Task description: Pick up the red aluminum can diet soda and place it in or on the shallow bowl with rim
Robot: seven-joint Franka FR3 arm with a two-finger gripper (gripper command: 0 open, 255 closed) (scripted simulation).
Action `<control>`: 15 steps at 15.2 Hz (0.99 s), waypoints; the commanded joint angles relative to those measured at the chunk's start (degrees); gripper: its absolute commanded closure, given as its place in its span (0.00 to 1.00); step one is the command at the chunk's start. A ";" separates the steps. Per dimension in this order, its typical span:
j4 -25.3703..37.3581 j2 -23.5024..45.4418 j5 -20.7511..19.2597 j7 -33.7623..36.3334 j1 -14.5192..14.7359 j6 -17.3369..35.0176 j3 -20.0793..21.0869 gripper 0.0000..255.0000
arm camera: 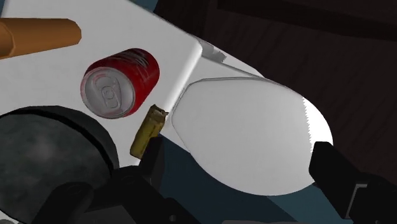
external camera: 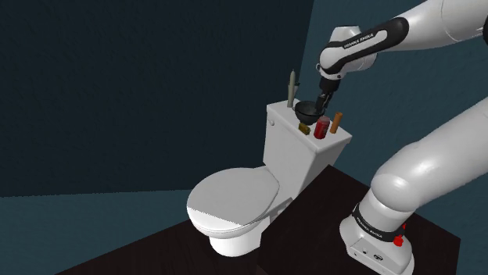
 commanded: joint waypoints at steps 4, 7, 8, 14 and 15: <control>4.18 10.16 4.12 -7.99 -0.20 5.31 -5.44 0.00; 7.38 17.06 8.65 -13.78 -0.64 7.92 -7.98 0.00; 8.60 19.48 10.47 -15.85 -0.97 8.61 -8.58 0.00; 9.60 25.51 15.38 -20.40 -2.20 12.34 -8.62 0.00; 9.41 26.15 15.95 -20.80 -2.29 13.05 -8.50 0.00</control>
